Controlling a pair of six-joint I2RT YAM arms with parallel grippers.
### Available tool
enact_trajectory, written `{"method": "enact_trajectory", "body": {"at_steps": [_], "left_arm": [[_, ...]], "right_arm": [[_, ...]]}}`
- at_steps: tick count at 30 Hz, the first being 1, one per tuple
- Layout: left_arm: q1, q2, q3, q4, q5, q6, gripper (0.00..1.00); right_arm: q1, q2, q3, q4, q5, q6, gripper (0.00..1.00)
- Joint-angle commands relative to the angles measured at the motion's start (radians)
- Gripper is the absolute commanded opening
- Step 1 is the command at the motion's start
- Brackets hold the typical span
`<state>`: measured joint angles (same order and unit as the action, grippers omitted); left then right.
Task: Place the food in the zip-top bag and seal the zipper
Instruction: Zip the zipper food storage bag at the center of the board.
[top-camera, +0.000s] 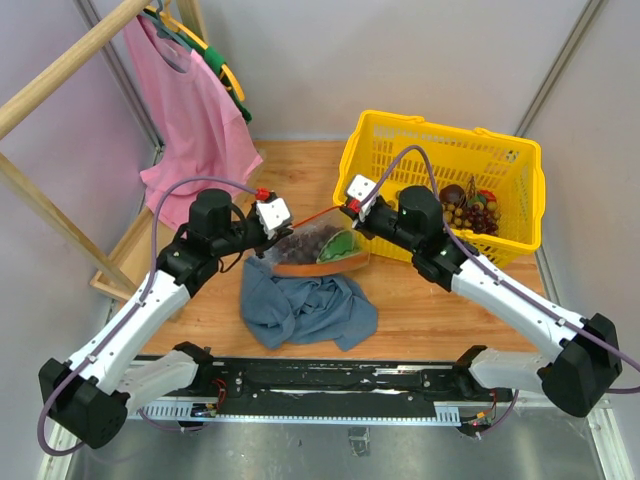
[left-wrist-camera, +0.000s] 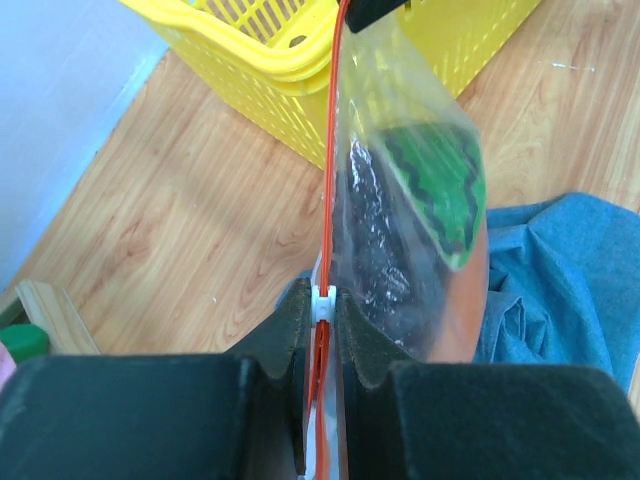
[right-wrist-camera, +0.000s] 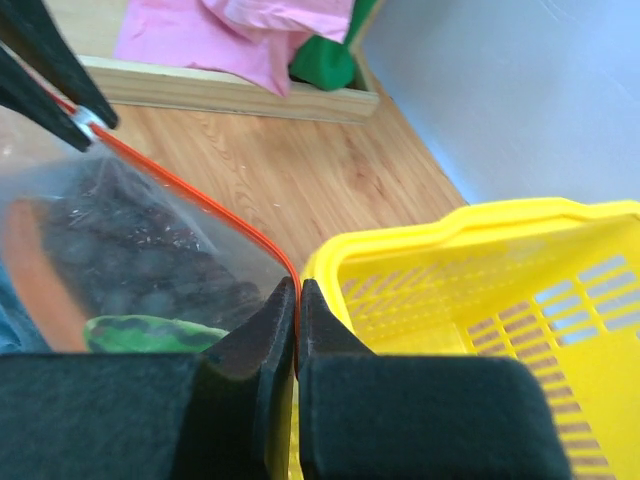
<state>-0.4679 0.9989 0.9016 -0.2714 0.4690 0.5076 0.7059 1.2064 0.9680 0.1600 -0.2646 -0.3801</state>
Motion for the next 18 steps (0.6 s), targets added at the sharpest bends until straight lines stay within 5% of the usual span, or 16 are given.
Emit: {"method": "enact_trajectory", "body": {"at_steps": [1,18], "left_arm": [[0.005,-0.036,0.017,-0.033,-0.024,-0.016,0.00],[0.005,-0.106,0.057,-0.118,0.023,-0.131,0.01]], "right_arm": [[-0.011,-0.063,-0.014,0.075,0.228,0.020,0.01],[-0.054,-0.248,-0.059,-0.027,0.432,0.114,0.01]]}}
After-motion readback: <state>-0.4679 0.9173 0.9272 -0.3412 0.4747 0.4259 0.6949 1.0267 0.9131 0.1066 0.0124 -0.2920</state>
